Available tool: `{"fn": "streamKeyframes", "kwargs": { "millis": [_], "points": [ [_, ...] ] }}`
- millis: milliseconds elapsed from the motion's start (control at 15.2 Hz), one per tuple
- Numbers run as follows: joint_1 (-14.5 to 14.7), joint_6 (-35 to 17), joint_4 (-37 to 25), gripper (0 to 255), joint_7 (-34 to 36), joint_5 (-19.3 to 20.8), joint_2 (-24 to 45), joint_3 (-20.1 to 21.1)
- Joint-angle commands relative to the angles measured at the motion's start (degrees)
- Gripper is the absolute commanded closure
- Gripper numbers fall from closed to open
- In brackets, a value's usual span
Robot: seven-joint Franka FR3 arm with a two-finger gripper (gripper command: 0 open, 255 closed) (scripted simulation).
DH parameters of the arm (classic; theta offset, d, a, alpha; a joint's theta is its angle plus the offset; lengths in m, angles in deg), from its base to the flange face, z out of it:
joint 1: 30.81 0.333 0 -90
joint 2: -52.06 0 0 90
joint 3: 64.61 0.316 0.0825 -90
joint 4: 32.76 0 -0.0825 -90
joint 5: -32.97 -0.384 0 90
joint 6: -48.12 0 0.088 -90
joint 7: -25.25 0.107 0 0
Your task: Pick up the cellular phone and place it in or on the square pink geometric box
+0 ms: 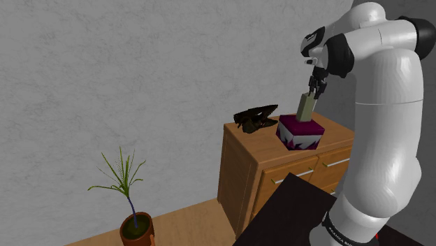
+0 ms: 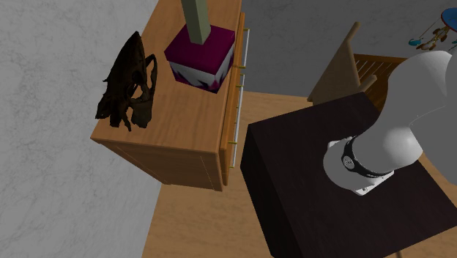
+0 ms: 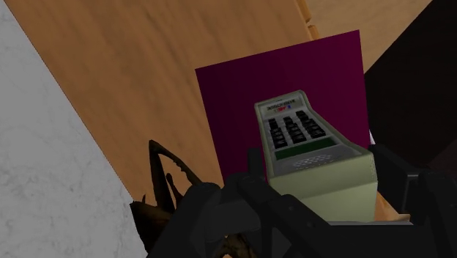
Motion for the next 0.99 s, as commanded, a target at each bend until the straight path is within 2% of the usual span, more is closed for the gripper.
{"fn": "streamKeyframes", "kwargs": {
  "millis": [0, 462, 528, 858, 924],
  "points": [
    [0.0, -1.0, 0.8, 255, -0.2, -0.3, 0.3, 0.1],
    [0.0, -1.0, 0.8, 255, -0.2, -0.3, 0.3, 0.1],
    [0.0, -1.0, 0.8, 0, -0.2, -0.3, 0.3, 0.2],
    [0.0, -1.0, 0.8, 0, -0.2, -0.3, 0.3, 0.2],
    [0.0, 0.7, -0.7, 0, 0.1, 0.1, -0.1, -0.1]
  ]
}}
